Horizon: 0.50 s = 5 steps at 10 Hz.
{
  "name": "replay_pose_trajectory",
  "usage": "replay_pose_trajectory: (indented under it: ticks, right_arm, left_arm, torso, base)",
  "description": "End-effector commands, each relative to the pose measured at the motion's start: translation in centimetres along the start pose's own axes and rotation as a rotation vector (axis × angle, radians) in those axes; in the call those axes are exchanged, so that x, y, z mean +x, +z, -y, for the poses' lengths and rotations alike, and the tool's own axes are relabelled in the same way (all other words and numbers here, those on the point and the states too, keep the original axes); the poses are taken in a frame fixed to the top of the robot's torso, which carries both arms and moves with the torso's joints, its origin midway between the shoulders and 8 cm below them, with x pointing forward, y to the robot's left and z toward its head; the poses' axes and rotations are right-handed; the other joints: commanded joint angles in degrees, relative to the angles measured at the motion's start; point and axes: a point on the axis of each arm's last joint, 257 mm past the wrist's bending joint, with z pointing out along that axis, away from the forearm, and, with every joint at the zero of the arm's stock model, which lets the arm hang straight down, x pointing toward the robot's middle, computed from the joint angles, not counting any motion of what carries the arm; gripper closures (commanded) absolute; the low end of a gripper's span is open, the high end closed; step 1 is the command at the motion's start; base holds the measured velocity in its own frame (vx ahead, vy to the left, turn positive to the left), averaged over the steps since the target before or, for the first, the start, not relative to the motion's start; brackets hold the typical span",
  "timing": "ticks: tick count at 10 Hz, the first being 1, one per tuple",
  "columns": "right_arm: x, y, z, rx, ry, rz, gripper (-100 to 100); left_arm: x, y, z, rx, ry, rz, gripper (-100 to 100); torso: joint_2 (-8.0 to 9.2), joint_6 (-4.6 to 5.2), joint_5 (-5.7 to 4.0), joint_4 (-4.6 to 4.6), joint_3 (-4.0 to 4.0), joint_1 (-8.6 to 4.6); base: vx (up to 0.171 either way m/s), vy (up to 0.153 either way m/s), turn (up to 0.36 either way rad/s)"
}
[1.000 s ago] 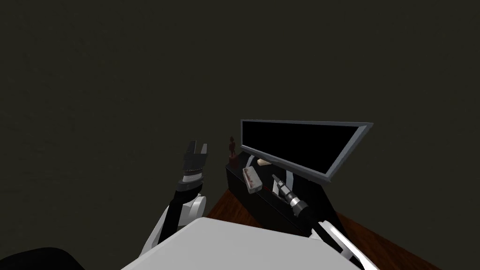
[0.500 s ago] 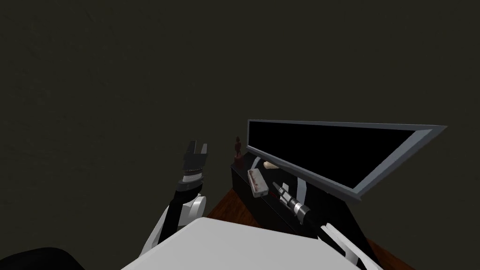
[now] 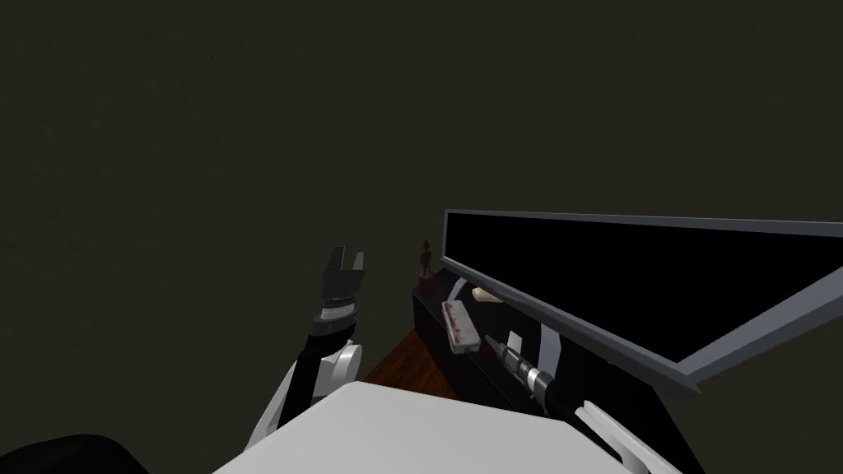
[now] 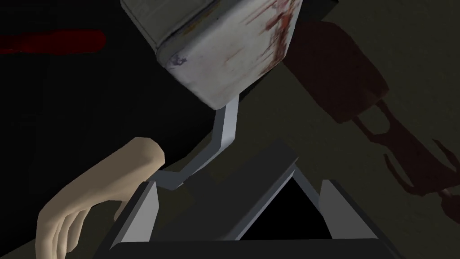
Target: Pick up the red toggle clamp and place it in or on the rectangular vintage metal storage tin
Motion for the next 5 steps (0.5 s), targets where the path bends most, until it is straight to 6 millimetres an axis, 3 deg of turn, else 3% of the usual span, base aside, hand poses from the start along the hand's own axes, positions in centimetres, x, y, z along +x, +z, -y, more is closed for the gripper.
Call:
replay_pose_trajectory:
  ticks: [1, 3, 5]
  right_arm:
    - [0.9, -0.4, 1.6, 0.029, -0.041, -0.025, -100]
    - [2.1, -1.2, 3.8, 0.069, -0.120, -0.072, -100]
    - [4.2, -3.2, 8.2, 0.139, -0.275, -0.170, -100]
  left_arm:
    - [0.0, 0.0, 0.0, 0.000, 0.000, 0.000, 0]
    - [0.0, 0.0, 0.0, 0.000, 0.000, 0.000, 0]
    - [0.0, 0.0, 0.0, 0.000, 0.000, 0.000, 0]
  torso:
    - [0.00, 0.00, 0.00, 0.00, 0.00, 0.00]
    - [-0.01, 0.01, 0.00, 0.00, 0.00, 0.02]
    - [-0.01, 0.02, 0.00, 0.00, -0.01, 0.01]
  base:
    - [0.001, -0.004, 0.096]
    - [0.010, 0.004, 0.141]
    - [0.028, 0.013, 0.240]
